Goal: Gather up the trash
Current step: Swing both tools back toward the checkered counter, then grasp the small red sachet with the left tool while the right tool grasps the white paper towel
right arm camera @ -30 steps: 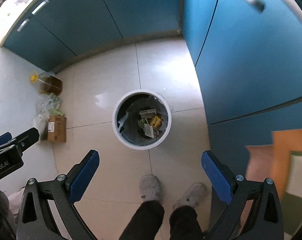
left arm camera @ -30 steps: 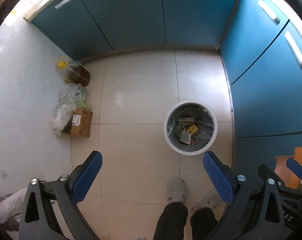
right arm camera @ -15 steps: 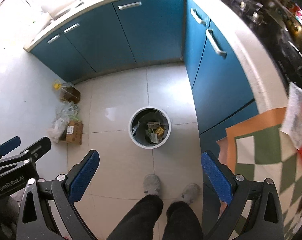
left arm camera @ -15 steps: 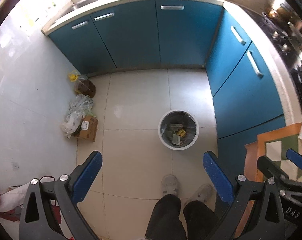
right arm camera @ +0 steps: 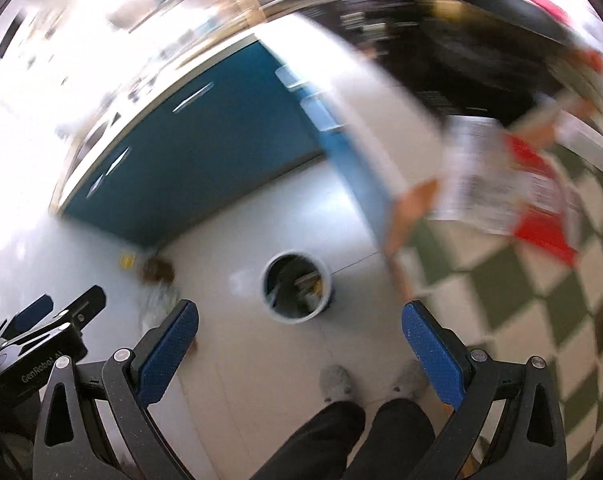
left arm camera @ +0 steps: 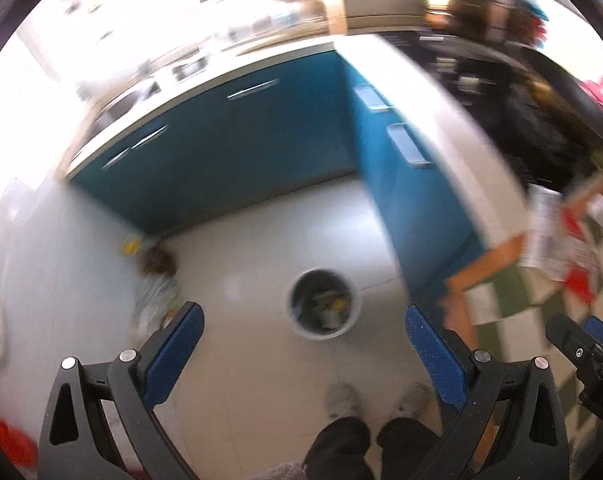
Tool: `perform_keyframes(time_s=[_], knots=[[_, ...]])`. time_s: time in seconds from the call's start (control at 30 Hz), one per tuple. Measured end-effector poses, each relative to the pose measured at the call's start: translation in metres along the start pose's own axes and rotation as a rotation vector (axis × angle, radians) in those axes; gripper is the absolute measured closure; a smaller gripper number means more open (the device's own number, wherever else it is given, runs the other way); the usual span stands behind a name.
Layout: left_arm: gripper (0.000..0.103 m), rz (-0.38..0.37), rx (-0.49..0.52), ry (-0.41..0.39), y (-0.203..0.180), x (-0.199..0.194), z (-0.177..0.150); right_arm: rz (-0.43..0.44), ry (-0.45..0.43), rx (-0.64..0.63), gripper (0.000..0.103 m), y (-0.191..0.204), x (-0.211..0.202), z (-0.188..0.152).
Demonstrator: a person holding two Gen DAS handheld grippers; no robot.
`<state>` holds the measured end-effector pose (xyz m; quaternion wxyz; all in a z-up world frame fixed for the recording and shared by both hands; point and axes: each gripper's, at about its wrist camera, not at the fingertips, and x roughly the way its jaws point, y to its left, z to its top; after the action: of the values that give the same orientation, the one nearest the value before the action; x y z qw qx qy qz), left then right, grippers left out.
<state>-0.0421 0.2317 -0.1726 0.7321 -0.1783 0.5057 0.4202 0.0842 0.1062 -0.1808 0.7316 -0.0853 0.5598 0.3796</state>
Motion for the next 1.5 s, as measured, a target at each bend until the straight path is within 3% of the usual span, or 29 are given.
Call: perform_keyframes(time_s=[0.1,0.23,0.37,0.4,0.47,0.5,0.63,0.67,0.7,0.73,0.8,0.87,0.97,1.0,1.03,1.23,1.5], knots=[[0.000,-0.084,0.136,-0.010,-0.085,-0.011,0.015,-0.087,-0.044,0.166,0.000,-0.087,-0.030,0.001],[0.000,-0.227,0.336,0.039,-0.218,-0.015,0.010,-0.244,-0.083,0.442,0.000,-0.231,-0.075,-0.026],[0.001,-0.399,0.522,0.192,-0.355,-0.005,-0.023,-0.368,-0.094,0.664,0.001,-0.354,-0.102,-0.066],[0.001,-0.431,0.545,0.221,-0.373,-0.005,-0.031,-0.393,-0.101,0.704,0.001,-0.383,-0.108,-0.077],[0.001,-0.494,0.601,0.293,-0.425,0.001,-0.052,-0.426,-0.097,0.747,0.011,-0.424,-0.110,-0.092],[0.006,-0.518,0.618,0.328,-0.443,0.003,-0.061,-0.426,-0.091,0.766,0.018,-0.441,-0.109,-0.098],[0.029,-0.564,0.655,0.450,-0.498,0.016,-0.094,-0.414,-0.080,0.806,0.020,-0.491,-0.101,-0.109],[0.038,-0.555,0.663,0.455,-0.505,0.018,-0.099,-0.410,-0.077,0.805,0.020,-0.499,-0.097,-0.109],[0.058,-0.538,0.672,0.450,-0.510,0.019,-0.101,-0.410,-0.075,0.803,0.020,-0.503,-0.095,-0.109],[0.063,-0.521,0.682,0.429,-0.513,0.017,-0.103,-0.409,-0.074,0.800,0.020,-0.507,-0.093,-0.108],[0.099,-0.518,0.707,0.393,-0.517,0.013,-0.103,-0.402,-0.069,0.785,0.020,-0.512,-0.087,-0.104],[0.101,-0.504,0.727,0.359,-0.519,0.010,-0.101,-0.392,-0.065,0.766,0.026,-0.511,-0.080,-0.100],[0.103,-0.484,0.741,0.305,-0.519,0.005,-0.094,-0.426,-0.044,0.719,0.064,-0.506,-0.065,-0.093],[0.103,-0.482,0.739,0.287,-0.517,0.002,-0.090,-0.431,-0.056,0.701,0.089,-0.504,-0.064,-0.090],[0.103,-0.482,0.733,0.260,-0.513,-0.003,-0.083,-0.423,-0.060,0.699,0.100,-0.503,-0.063,-0.089],[0.103,-0.500,0.660,0.134,-0.467,-0.033,-0.035,-0.348,-0.160,0.691,0.099,-0.466,-0.091,-0.083],[0.103,-0.507,0.426,0.047,-0.321,-0.039,0.030,-0.143,-0.173,0.532,0.099,-0.344,-0.100,-0.044]])
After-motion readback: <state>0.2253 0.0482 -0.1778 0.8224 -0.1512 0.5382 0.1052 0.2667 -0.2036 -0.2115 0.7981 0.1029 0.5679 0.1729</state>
